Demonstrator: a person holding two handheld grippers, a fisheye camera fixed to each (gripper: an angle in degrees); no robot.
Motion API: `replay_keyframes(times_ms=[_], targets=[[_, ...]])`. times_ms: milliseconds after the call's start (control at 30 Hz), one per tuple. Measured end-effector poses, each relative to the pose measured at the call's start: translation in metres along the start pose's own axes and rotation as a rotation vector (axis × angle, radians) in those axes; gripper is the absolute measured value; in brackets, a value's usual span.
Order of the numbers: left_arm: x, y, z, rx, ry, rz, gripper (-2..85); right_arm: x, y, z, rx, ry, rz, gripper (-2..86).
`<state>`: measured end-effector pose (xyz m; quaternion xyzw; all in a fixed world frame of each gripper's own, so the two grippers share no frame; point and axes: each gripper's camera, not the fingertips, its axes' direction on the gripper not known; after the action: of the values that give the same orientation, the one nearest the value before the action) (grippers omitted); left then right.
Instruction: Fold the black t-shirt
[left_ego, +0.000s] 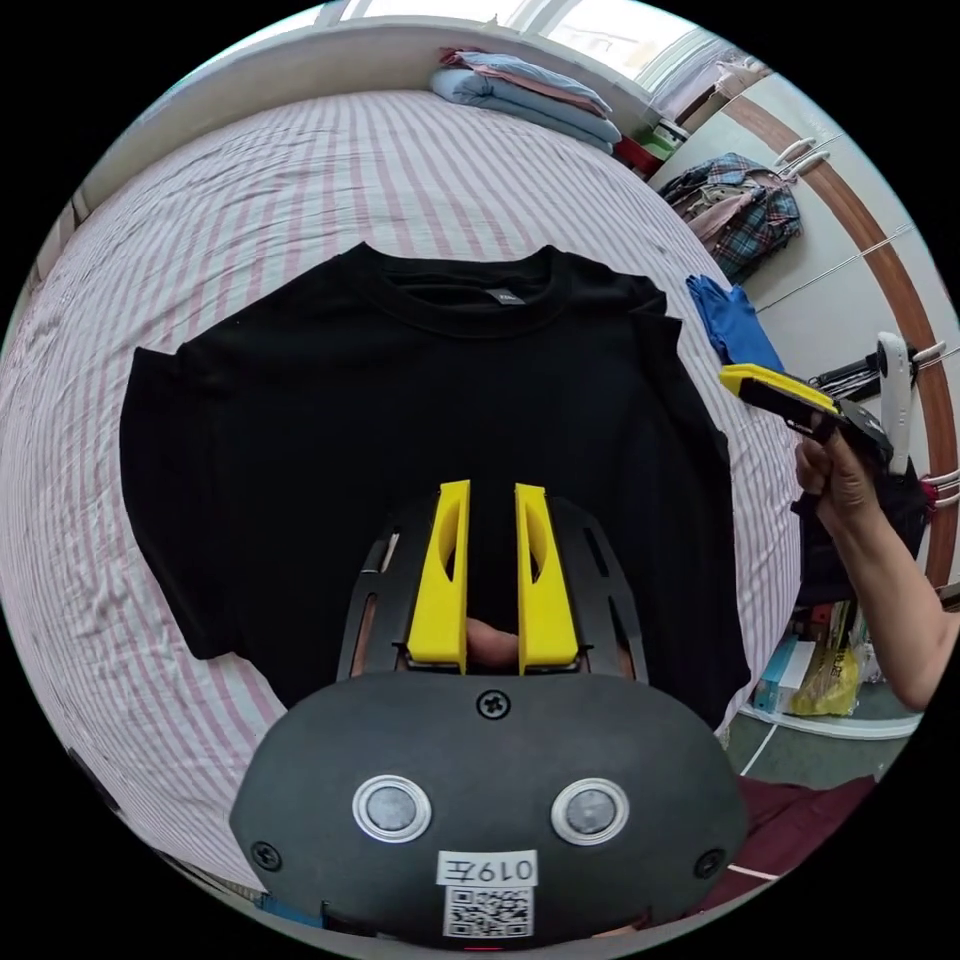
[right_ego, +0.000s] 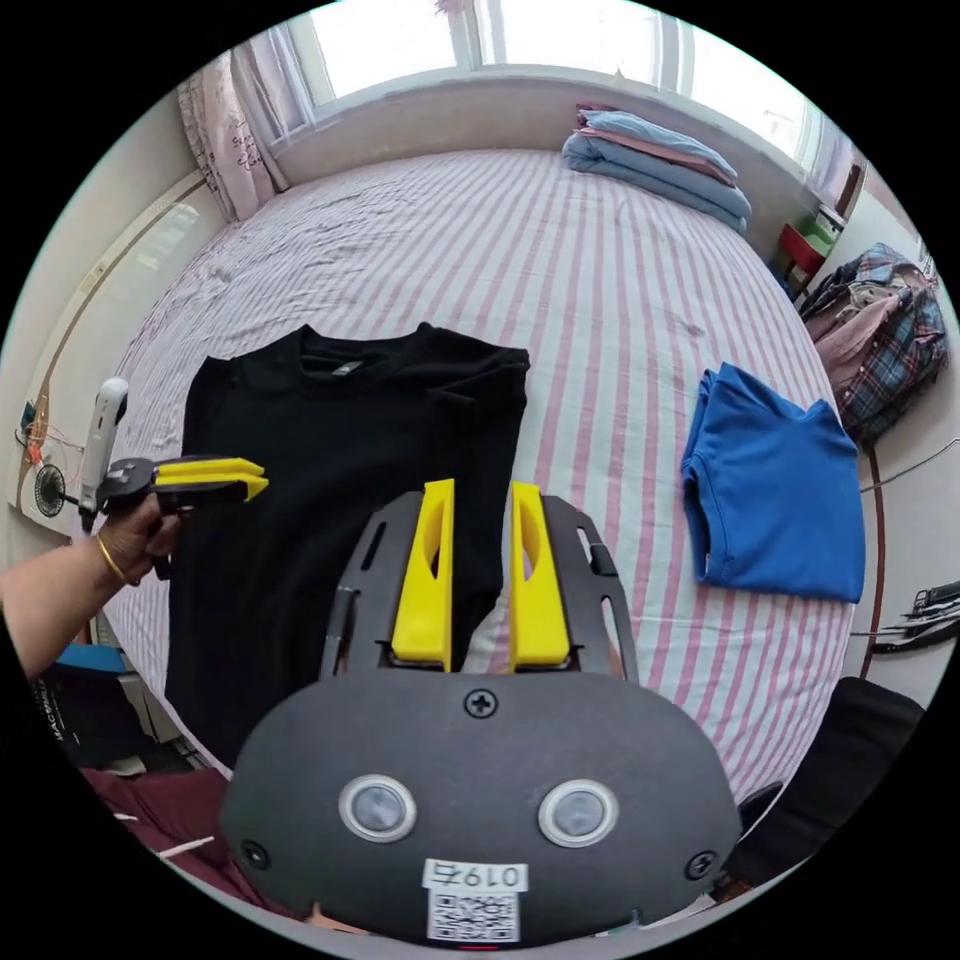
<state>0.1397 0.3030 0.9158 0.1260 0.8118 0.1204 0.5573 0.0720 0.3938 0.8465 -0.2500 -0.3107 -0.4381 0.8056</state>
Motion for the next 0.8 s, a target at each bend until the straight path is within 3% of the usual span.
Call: replay_keyframes(times_ms=[267, 400, 500, 800], targets=[[-0.007, 0.004, 0.017, 0.002, -0.003, 0.0, 3.2, 0.019, -0.028, 0.066, -0.053, -0.178, 0.08, 8.3], [-0.01, 0.005, 0.021, -0.003, 0.007, 0.007, 2.4, 0.027, -0.023, 0.073, -0.034, -0.206, 0.086, 0.4], [-0.013, 0.006, 0.024, -0.001, 0.013, 0.01, 1.9, 0.038, -0.013, 0.064, 0.021, -0.23, 0.101, -0.6], [-0.013, 0.012, 0.027, -0.005, 0.018, 0.018, 1.3, 0.101, 0.014, 0.027, 0.114, -0.058, 0.167, -0.9]])
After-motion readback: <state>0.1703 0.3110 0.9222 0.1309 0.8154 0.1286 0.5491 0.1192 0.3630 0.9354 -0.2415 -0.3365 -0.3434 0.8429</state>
